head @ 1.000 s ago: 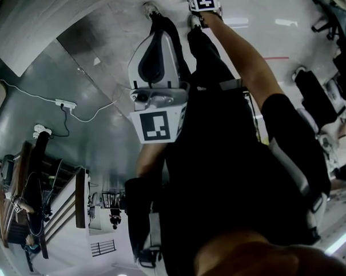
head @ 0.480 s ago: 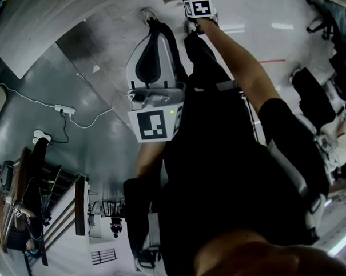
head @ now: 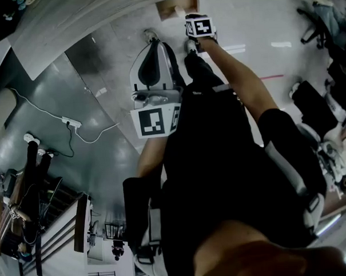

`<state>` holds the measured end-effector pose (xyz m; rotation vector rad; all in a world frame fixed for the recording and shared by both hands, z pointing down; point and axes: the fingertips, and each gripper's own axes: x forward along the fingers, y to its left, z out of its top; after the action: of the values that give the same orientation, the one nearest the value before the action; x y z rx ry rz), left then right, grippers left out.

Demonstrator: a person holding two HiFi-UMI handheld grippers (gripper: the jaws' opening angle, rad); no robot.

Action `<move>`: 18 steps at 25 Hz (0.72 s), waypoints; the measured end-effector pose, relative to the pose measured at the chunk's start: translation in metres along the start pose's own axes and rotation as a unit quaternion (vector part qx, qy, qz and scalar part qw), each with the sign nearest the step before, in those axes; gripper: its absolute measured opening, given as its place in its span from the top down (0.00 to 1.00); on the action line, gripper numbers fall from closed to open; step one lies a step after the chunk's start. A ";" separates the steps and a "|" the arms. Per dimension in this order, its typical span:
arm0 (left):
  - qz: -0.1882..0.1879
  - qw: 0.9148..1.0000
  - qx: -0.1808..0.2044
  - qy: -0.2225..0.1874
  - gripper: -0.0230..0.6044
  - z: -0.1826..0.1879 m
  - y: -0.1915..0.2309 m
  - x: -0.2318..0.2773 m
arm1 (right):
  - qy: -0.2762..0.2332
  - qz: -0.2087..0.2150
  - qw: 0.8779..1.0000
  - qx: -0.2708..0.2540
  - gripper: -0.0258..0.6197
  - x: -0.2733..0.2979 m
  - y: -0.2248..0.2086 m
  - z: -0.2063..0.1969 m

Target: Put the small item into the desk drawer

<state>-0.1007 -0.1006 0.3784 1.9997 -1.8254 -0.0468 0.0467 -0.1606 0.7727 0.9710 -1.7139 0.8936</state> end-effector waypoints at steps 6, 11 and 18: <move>-0.009 0.999 0.029 -0.007 0.97 0.002 -0.025 -0.017 | -0.040 0.025 0.999 -0.004 0.96 -0.046 0.003 0.008; 0.003 0.999 0.029 -0.024 0.97 0.010 -0.046 -0.027 | -0.095 0.048 0.994 -0.029 0.96 -0.095 0.005 0.023; 0.026 0.998 0.030 -0.052 0.97 0.014 -0.069 -0.046 | -0.191 0.079 0.977 -0.054 0.96 -0.173 0.009 0.051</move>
<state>-0.0464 -0.0577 0.3304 2.0250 -1.9644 -0.0829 0.0619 -0.1656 0.5927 0.9881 -2.1682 0.7359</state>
